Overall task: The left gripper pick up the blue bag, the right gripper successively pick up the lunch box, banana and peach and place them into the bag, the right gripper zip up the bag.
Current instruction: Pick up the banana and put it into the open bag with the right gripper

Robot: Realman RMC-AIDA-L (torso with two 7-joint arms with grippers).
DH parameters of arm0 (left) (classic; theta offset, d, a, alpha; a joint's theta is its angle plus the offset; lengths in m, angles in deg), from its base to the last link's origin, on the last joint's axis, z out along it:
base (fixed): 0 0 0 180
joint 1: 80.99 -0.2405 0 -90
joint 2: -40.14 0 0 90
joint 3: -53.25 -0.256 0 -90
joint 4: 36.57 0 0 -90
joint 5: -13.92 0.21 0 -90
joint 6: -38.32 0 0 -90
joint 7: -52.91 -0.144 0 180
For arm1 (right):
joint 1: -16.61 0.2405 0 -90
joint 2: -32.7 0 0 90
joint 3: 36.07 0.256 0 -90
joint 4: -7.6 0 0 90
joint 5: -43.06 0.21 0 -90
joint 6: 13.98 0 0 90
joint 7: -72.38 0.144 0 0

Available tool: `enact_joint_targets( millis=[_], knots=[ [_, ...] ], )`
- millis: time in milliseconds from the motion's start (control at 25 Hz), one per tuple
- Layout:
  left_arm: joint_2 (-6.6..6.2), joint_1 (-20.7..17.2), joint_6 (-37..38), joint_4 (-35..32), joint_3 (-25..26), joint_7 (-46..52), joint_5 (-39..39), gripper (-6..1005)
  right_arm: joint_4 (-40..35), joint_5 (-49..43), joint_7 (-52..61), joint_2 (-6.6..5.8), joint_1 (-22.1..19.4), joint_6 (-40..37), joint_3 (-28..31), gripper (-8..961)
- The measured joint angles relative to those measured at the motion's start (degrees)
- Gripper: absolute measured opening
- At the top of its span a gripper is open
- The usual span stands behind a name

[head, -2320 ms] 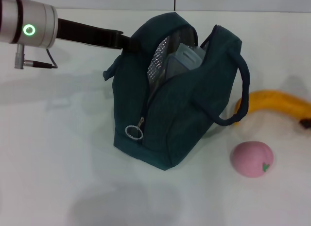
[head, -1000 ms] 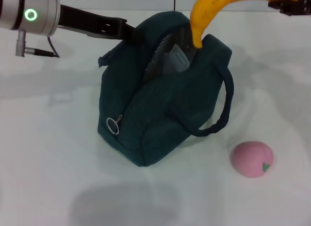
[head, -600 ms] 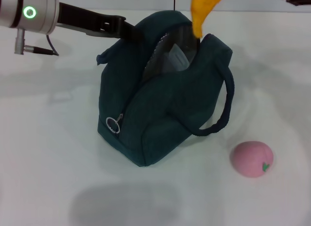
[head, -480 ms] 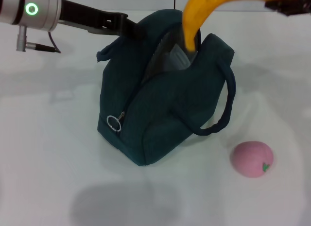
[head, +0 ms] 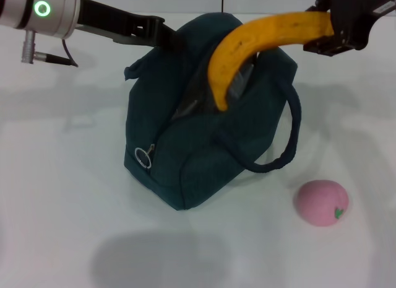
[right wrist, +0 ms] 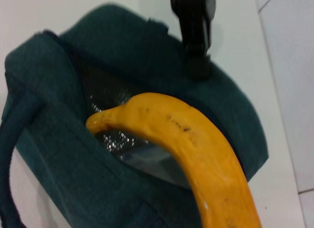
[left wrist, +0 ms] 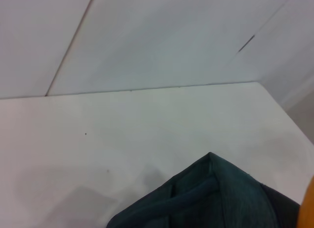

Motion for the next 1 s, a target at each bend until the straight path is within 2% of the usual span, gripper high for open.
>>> enact_joint_targets(
  millis=[600,1000],
  knots=[
    [-0.11,0.05,0.06,-0.03,0.0,0.45,0.39,68,15.02,-4.83,0.8,0.43,11.85,2.76,-5.97,440],
    [-0.45,0.21,-0.2,0.04,0.03,0.1,0.39,69,17.32,-1.58,0.85,0.64,13.06,3.9,-8.45,440]
  ],
)
